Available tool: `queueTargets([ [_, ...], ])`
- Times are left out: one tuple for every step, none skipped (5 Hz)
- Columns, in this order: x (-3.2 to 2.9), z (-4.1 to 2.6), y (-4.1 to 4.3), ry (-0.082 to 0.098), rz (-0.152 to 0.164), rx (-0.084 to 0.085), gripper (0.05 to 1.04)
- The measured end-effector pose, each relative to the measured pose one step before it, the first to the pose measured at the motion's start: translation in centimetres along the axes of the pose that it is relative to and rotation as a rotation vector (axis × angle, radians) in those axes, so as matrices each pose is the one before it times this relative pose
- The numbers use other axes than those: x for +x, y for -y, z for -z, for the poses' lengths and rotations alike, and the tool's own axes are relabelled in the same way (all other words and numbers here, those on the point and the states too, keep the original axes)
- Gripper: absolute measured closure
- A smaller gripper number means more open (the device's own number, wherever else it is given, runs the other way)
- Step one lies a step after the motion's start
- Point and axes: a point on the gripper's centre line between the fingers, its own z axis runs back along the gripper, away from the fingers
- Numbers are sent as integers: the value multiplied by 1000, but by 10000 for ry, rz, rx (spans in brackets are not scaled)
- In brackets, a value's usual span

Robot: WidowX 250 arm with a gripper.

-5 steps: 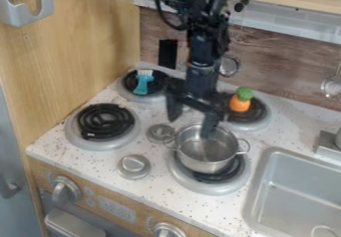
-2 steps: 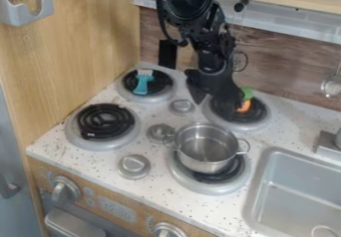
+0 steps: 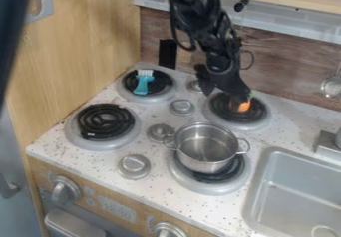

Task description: Put the carrot in the silver pot

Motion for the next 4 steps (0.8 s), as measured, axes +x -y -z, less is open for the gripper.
queueTargets([
  [911,2171,-205,-172,-90,115,83],
  [1078,1181,-58,216,-188,9,83],
  [815,102,597,224,-141,-168,83],
  [376,-13,965,169,-62,-108,83],
])
